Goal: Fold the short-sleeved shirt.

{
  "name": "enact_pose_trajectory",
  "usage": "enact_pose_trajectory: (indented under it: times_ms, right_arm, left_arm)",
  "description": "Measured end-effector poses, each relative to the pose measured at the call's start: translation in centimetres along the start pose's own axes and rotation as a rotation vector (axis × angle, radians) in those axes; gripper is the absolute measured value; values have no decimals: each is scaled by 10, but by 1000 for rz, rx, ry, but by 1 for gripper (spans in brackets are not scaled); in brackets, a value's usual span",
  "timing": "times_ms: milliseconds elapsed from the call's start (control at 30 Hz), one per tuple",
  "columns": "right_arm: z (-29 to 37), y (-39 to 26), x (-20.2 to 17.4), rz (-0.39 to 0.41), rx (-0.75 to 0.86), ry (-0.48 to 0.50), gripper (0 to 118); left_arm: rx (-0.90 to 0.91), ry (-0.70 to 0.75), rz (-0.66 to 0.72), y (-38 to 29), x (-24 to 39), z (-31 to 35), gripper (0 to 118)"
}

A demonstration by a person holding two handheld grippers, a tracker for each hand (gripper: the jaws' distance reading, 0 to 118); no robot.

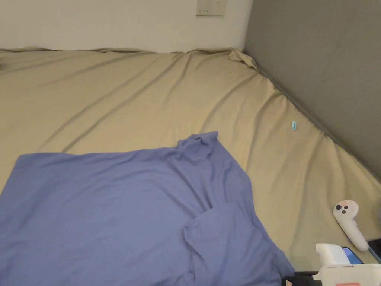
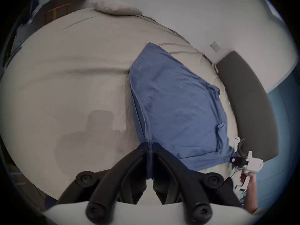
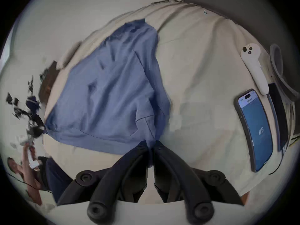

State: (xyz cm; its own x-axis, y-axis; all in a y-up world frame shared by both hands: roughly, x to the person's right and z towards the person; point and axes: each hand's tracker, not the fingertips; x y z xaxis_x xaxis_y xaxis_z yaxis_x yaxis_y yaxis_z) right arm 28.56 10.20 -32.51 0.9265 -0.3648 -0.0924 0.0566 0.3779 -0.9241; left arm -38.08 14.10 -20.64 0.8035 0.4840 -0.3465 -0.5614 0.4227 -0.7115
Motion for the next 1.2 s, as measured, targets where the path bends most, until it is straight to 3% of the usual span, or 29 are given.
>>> enact_pose_trajectory:
  times_ms: [100, 300, 400, 533, 667, 800, 933, 1067, 1100, 1167, 1200]
  right_arm:
    - [16, 17, -4, -103, 65, 107, 7]
    - [24, 83, -18, -210, 144, 212, 7]
    - [14, 120, -26, -206, 163, 185, 7]
    - [-15, 161, -29, -288, 172, 157, 7]
    - [-52, 196, -32, -307, 166, 105, 7]
    - [-90, 219, -29, -329, 144, 27, 7]
    - [-124, 226, -27, -275, 111, -87, 7]
    - [-159, 220, -27, -162, 108, -183, 7]
    - [-161, 218, -31, -128, 143, -199, 7]
    - [-163, 218, -42, -39, 181, -244, 18]
    - [-162, 220, -50, 41, 179, -254, 31]
  left_arm:
    - [20, -39, 39, 11, -1, 3, 2]
    - [68, -118, 135, 58, 5, -2, 2]
    - [102, -141, 171, 89, 6, -13, 2]
    - [128, -150, 246, 129, 3, -40, 2]
    - [130, -131, 299, 162, 9, -82, 2]
    - [95, -38, 268, 185, 12, -138, 2]
    - [78, 49, 208, 187, 20, -177, 2]
    - [55, 146, 197, 176, 16, -206, 6]
    - [49, 167, 197, 171, 13, -210, 15]
    - [133, 75, 209, 169, 15, -205, 35]
    - [116, 64, 193, 170, 21, -203, 50]
